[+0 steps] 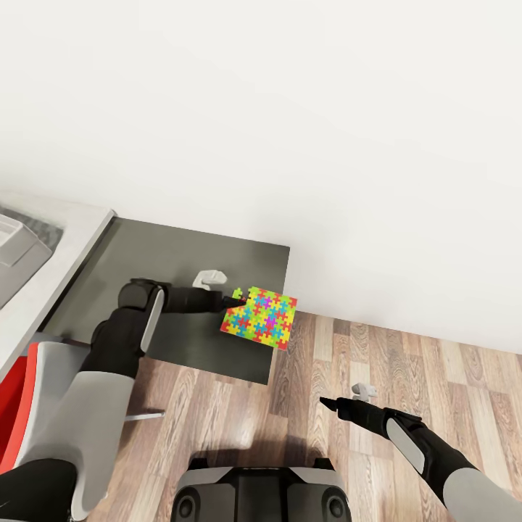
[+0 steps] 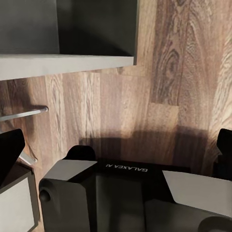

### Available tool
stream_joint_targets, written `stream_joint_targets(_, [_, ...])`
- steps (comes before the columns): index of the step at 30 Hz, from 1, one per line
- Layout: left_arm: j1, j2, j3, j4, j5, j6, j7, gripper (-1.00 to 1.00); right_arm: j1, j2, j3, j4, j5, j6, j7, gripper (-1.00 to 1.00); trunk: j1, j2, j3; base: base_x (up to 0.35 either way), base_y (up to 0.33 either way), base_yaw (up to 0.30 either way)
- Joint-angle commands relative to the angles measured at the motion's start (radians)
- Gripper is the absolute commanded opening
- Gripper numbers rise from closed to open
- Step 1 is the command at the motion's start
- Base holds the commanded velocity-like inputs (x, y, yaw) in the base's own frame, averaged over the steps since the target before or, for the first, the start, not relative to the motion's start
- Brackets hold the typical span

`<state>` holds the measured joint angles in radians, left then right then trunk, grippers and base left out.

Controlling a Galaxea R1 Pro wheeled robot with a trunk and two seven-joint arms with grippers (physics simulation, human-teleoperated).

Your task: Put all the toys in the child's room - the three board games (two on the bed and one on the table), the two jigsaw puzzles on the table, and the tennis ball on the table - inside the toy box on the table in the child's room.

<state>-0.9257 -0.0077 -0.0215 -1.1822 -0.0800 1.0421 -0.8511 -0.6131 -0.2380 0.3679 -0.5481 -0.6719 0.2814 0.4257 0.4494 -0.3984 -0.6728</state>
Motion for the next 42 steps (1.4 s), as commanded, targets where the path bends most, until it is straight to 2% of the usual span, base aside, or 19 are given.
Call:
stream_joint_targets(1, [-0.001, 0.0, 0.001, -0.006, -0.009, 0.005, -0.008, 1.0, -0.001, -0.001, 0.005, -0.001, -0.008, 0.004, -0.001, 1.0, 0.001, -0.002, -0.001, 0.0, 0.0, 0.0])
stream_joint_targets(8, [0.0, 0.005, 0.002, -0.059, -0.009, 0.005, -0.009, 1.0, -0.001, 0.0, 0.005, -0.001, -0.009, 0.004, -0.001, 1.0, 0.001, -0.002, -0.001, 0.0, 0.0, 0.0])
stream_joint_targets(18, [0.012, 0.031, 0.002, -0.166, -0.008, 0.005, -0.009, 1.0, -0.001, 0.0, 0.005, -0.001, -0.009, 0.004, -0.001, 1.0, 0.001, -0.002, -0.001, 0.0, 0.0, 0.0])
stream_joint_targets(26, [0.019, 0.036, 0.002, -0.216, -0.01, 0.005, -0.005, 1.0, -0.001, 0.0, 0.005, -0.001, -0.009, 0.004, -0.001, 1.0, 0.001, -0.002, -0.001, 0.0, 0.0, 0.0])
stream_joint_targets(29, [0.02, 0.034, 0.009, -0.224, -0.01, 0.005, 0.021, 1.0, -0.001, 0.0, 0.005, -0.001, -0.009, 0.004, -0.001, 1.0, 0.001, -0.002, -0.001, 0.0, 0.0, 0.0])
stream_joint_targets(33, [0.021, 0.03, 0.032, -0.236, -0.01, 0.005, 0.102, 1.0, -0.001, 0.0, 0.005, -0.001, -0.009, 0.004, -0.001, 1.0, 0.001, -0.002, -0.001, 0.0, 0.0, 0.0])
stream_joint_targets(36, [0.021, 0.026, 0.05, -0.25, -0.01, 0.005, 0.231, 1.0, -0.001, 0.0, 0.005, -0.001, -0.009, 0.004, -0.001, 1.0, 0.001, -0.002, -0.001, 0.0, 0.0, 0.0])
stream_joint_targets(38, [0.022, 0.022, 0.053, -0.253, -0.01, 0.005, 0.283, 1.0, -0.001, 0.0, 0.005, -0.001, -0.009, 0.003, -0.001, 1.0, 0.001, -0.002, -0.001, 0.0, 0.0, 0.0])
stream_joint_targets(39, [0.026, 0.017, 0.055, -0.255, -0.009, 0.005, 0.328, 1.0, -0.001, 0.0, 0.005, -0.001, -0.009, 0.003, -0.001, 1.0, 0.001, -0.002, -0.001, 0.0, 0.0, 0.0])
stream_joint_targets(42, [0.036, 0.006, 0.057, -0.257, -0.007, 0.005, 0.39, 1.0, -0.001, 0.0, 0.004, -0.001, -0.008, 0.002, -0.001, 1.0, 0.001, -0.002, -0.001, 0.0, 0.0, 0.0])
